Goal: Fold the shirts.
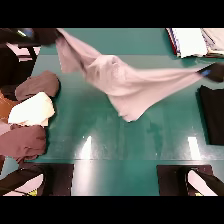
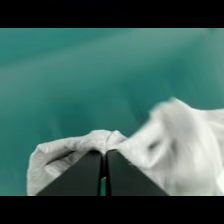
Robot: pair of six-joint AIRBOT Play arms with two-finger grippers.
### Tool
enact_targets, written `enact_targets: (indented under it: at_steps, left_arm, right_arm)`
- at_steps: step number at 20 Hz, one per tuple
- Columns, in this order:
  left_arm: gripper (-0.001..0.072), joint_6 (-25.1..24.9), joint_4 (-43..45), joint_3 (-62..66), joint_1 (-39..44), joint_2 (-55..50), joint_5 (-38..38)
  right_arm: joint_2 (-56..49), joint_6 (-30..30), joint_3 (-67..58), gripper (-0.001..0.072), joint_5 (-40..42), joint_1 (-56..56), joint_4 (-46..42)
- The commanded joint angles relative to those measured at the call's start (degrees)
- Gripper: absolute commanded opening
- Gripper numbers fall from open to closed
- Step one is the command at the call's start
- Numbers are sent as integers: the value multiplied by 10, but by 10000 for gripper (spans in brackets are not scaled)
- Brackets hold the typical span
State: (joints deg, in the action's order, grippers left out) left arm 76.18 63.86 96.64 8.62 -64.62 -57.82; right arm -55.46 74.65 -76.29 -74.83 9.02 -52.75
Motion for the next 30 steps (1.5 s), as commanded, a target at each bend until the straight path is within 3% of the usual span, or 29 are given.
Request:
enact_targets:
  at_steps: [1, 6, 13, 16, 19, 25, 28, 29, 30]
  left_arm:
    - [20, -13, 13, 99, 0, 73, -27]
    - [20, -14, 13, 161, 0, 162, -27]
    - [20, -12, 38, 151, 0, 153, -41]
    - [21, 9, 72, 91, 0, 96, -91]
    - [20, 18, 85, 9, 0, 4, -120]
    - [21, 14, 107, -50, 0, -238, -14]
    - [23, 14, 110, -50, 0, -292, 31]
    - [92, 14, 110, -50, 0, -294, 33]
    - [371, 14, 110, -47, 0, -293, 32]
  right_arm:
    - [60, 1, -130, 12, -49, 63, -14]
    - [78, 6, -259, 12, -69, 136, -14]
    - [-58, 53, -466, 12, -120, 138, -14]
    - [-116, 70, -437, 12, -123, 74, -50]
    - [-189, 101, -363, 12, -136, -15, -194]
    - [-390, 103, -330, 12, -137, -94, -238]
    - [-448, 103, -330, 13, -115, -100, -232]
    - [-458, 103, -330, 15, -108, -100, -232]
    - [-463, 103, -330, 119, -103, -99, -232]
